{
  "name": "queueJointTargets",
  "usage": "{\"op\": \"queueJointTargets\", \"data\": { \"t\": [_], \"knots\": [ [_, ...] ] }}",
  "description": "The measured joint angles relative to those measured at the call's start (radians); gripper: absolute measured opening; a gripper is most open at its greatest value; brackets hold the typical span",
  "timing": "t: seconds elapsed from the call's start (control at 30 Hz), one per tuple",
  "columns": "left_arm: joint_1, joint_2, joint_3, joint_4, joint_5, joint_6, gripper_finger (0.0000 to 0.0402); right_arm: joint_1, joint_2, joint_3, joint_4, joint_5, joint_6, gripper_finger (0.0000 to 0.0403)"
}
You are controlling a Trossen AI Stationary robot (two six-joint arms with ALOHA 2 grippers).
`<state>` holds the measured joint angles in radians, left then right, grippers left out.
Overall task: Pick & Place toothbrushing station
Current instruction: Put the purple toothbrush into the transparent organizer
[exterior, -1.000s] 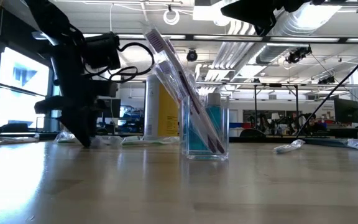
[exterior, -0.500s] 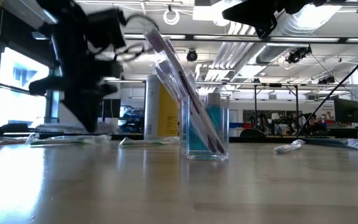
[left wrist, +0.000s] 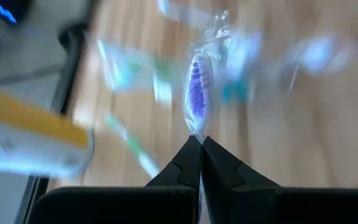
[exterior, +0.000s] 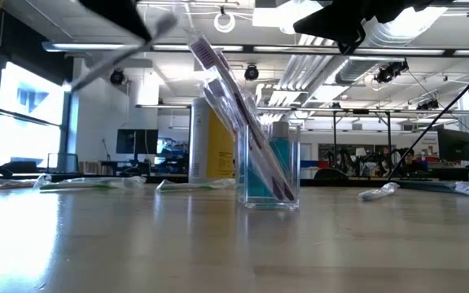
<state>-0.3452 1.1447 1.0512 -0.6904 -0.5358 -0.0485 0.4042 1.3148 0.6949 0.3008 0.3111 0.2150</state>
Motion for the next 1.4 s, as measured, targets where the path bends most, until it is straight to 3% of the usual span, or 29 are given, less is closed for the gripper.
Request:
{"op": "queueJointTargets", "data": {
  "t": [0.2,0.37,0.6,0.83,1.03,1.1,1.27,1.4],
  "knots": [
    [-0.191,-0.057,0.004,0.22,-0.184,-0.021,0.0001,0.0,0.0,0.0,0.01,0.014,-0.051,0.0234],
    [-0.29,-0.028,-0.011,0.505,-0.206,0.097,0.0001,0.0,0.0,0.0,0.153,0.027,-0.188,0.0234],
    [-0.289,0.101,-0.024,0.744,-0.158,0.205,0.0001,0.0,0.021,0.0,0.411,-0.082,-0.446,0.0234],
    [-0.28,0.21,-0.024,0.937,-0.124,0.289,0.0,-0.001,0.103,0.032,0.452,-0.042,-0.455,0.0244],
    [-0.223,0.261,-0.024,0.998,-0.028,0.302,0.0,0.0,0.159,0.1,0.452,-0.183,-0.468,0.0295],
    [-0.203,0.275,-0.024,1.008,0.031,0.292,0.0,0.003,0.171,0.124,0.448,-0.141,-0.476,0.0307],
    [-0.189,0.29,-0.024,1.03,0.081,0.291,0.0,0.016,0.172,0.14,0.452,0.123,-0.474,0.0313],
    [-0.189,0.292,-0.024,1.031,0.081,0.306,0.0,0.014,0.172,0.14,0.46,0.064,-0.474,0.0314]
  ]
}}
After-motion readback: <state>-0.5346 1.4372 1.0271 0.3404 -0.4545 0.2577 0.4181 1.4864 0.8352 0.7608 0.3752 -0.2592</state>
